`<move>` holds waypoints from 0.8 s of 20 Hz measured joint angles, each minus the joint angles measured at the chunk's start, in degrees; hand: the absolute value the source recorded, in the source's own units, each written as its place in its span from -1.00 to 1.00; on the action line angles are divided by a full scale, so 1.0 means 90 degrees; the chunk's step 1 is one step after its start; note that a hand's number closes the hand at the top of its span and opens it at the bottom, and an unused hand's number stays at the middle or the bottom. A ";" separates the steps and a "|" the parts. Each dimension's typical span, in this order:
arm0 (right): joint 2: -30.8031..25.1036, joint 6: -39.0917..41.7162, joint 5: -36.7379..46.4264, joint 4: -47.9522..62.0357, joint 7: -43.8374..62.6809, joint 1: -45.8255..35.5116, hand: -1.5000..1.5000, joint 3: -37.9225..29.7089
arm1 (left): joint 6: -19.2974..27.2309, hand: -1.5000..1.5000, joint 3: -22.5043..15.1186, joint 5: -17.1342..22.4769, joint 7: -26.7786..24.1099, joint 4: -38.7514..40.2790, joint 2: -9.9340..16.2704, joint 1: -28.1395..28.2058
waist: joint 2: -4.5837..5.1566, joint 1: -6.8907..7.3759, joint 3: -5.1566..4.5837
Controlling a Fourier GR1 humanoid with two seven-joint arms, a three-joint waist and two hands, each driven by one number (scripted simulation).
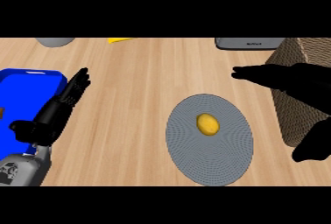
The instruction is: Pick the lemon from the placemat and place it in the basket
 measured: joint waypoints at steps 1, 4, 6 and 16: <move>0.0050 0.0051 0.0080 0.0011 -0.0065 0.0054 -1.00 -0.0087 | -0.0002 0.00 0.0003 -0.0067 -0.0008 -0.0074 -0.0055 0.0056 | 0.0002 0.0007 0.0001; 0.0180 0.0043 0.0508 -0.0091 -0.0406 0.0448 -1.00 -0.0197 | -0.0015 0.00 0.0018 -0.0276 -0.0079 0.0082 -0.0258 0.0007 | 0.0009 0.0003 0.0003; 0.0272 0.0029 0.0713 -0.0053 -0.0620 0.0659 -1.00 -0.0323 | -0.0075 0.00 0.0103 -0.0291 0.0059 -0.0129 -0.0259 0.0069 | 0.0010 0.0014 0.0004; 0.1389 -0.0881 0.2167 0.1020 -0.1757 0.1090 -1.00 -0.0002 | -0.0419 0.00 0.0388 -0.0491 -0.0039 0.0073 -0.0495 0.0083 | 0.0024 0.0047 0.0006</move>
